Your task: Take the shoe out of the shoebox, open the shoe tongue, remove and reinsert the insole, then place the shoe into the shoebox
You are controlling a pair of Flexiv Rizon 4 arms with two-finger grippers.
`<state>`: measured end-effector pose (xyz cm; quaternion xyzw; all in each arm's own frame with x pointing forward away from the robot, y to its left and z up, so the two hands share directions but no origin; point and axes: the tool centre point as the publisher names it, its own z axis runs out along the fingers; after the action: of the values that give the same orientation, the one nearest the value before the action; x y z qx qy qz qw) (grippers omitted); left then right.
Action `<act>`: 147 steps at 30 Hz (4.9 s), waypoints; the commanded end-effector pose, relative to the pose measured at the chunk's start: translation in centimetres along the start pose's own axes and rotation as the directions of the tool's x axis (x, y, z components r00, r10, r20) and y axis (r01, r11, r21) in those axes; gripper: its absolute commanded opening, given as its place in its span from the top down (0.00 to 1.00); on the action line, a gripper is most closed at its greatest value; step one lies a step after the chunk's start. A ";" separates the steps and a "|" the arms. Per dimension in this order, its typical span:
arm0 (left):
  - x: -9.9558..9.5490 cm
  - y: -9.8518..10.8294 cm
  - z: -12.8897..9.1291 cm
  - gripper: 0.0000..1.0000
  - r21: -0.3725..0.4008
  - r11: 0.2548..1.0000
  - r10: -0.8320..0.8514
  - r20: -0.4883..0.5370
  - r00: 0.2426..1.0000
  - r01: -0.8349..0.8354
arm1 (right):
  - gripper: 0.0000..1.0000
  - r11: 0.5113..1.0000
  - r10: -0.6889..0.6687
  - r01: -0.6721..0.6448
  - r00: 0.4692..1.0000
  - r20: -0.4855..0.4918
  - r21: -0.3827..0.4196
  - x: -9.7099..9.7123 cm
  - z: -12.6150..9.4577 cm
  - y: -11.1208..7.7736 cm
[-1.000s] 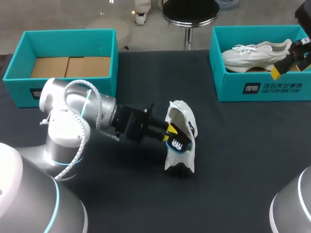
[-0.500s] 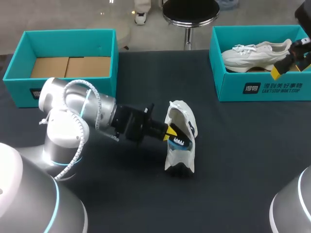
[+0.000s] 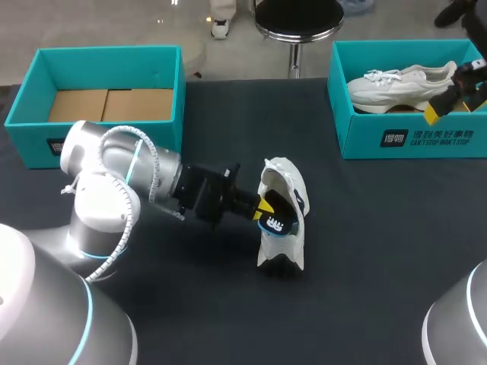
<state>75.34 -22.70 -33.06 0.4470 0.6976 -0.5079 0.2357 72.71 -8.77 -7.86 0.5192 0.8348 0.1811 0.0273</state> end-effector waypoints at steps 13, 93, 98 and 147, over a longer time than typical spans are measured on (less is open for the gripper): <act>-0.4 0.7 0.9 1.00 -0.020 1.000 0.010 -0.034 0.999 -0.010 | 0.00 1.000 0.000 0.000 1.000 0.000 0.005 -0.1 0.1 0.2; 0.7 0.5 1.7 1.00 -0.023 0.997 0.066 -0.098 0.993 -0.069 | 0.00 1.000 0.000 0.000 1.000 0.000 0.005 -0.1 0.1 0.2; 0.4 1.6 1.9 1.00 -0.040 0.995 0.085 -0.109 0.990 -0.090 | 0.00 1.000 0.000 0.000 1.000 0.000 0.005 -0.1 0.1 0.2; 0.5 0.5 2.1 1.00 -0.051 0.993 0.101 -0.100 0.990 -0.107 | 0.00 1.000 0.000 0.000 1.000 0.000 0.005 -0.1 0.1 0.2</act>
<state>74.84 -23.93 -34.40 0.4985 0.6966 -0.4549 0.2437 72.71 -8.76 -7.86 0.5193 0.8348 0.1811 0.0273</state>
